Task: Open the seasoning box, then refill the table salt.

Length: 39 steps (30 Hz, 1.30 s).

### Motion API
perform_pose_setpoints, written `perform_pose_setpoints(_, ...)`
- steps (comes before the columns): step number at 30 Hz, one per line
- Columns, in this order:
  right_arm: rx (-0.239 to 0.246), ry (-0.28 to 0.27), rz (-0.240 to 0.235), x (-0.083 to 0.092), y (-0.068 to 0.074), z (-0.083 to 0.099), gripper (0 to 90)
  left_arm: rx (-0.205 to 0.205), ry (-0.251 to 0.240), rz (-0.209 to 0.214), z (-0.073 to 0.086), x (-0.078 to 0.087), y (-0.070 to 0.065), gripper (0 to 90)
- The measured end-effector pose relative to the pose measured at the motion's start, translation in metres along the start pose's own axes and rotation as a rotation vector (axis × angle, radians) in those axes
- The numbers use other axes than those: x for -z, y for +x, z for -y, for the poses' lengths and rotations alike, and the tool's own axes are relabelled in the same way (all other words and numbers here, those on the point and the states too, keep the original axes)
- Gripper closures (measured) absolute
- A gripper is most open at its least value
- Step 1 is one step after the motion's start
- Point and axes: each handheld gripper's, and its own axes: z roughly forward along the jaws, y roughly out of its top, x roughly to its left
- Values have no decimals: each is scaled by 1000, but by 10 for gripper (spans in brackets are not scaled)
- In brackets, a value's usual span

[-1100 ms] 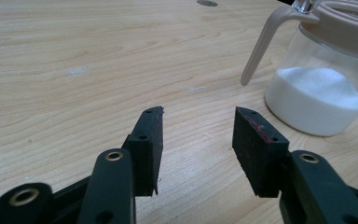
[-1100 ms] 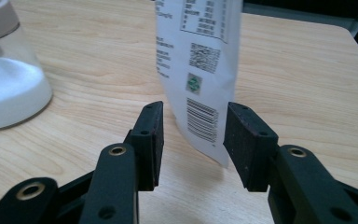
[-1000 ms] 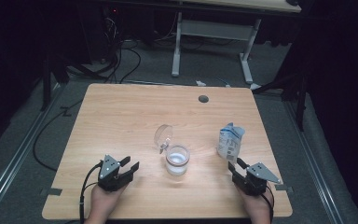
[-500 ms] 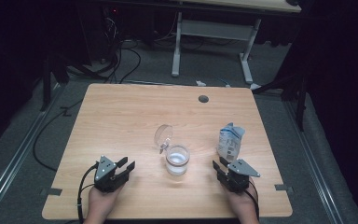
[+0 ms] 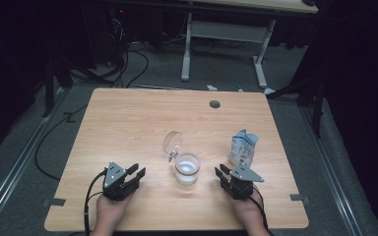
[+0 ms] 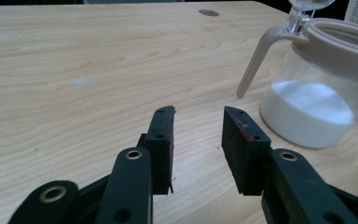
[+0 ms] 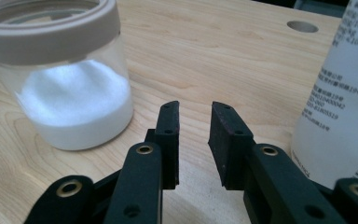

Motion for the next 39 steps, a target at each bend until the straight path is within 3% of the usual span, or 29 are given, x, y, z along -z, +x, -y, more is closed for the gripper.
perform_pose_setpoints(3, 7, -7, -5, 0, 1, -2, 749, -13, 7, 2, -4, -4, -4, 676)
perform_pose_setpoints(9, 7, -13, -30, -3, 3, -6, 753, 19, 4, 9, -11, -13, -5, 717)
perform_pose_setpoints(11, 33, -15, -28, -3, 6, -7, 784, 36, 2, 15, -15, -17, -5, 736)
perform_pose_setpoints(18, 52, -7, -60, -9, 16, -9, 895, 38, -11, 19, -31, -28, -12, 812)
perform_pose_setpoints(27, 76, -5, -89, -12, 28, -10, 900, 40, -28, 32, -48, -41, -19, 888)
perform_pose_setpoints(39, 92, 1, -93, -12, 31, -10, 899, 38, -34, 40, -59, -46, -23, 900)
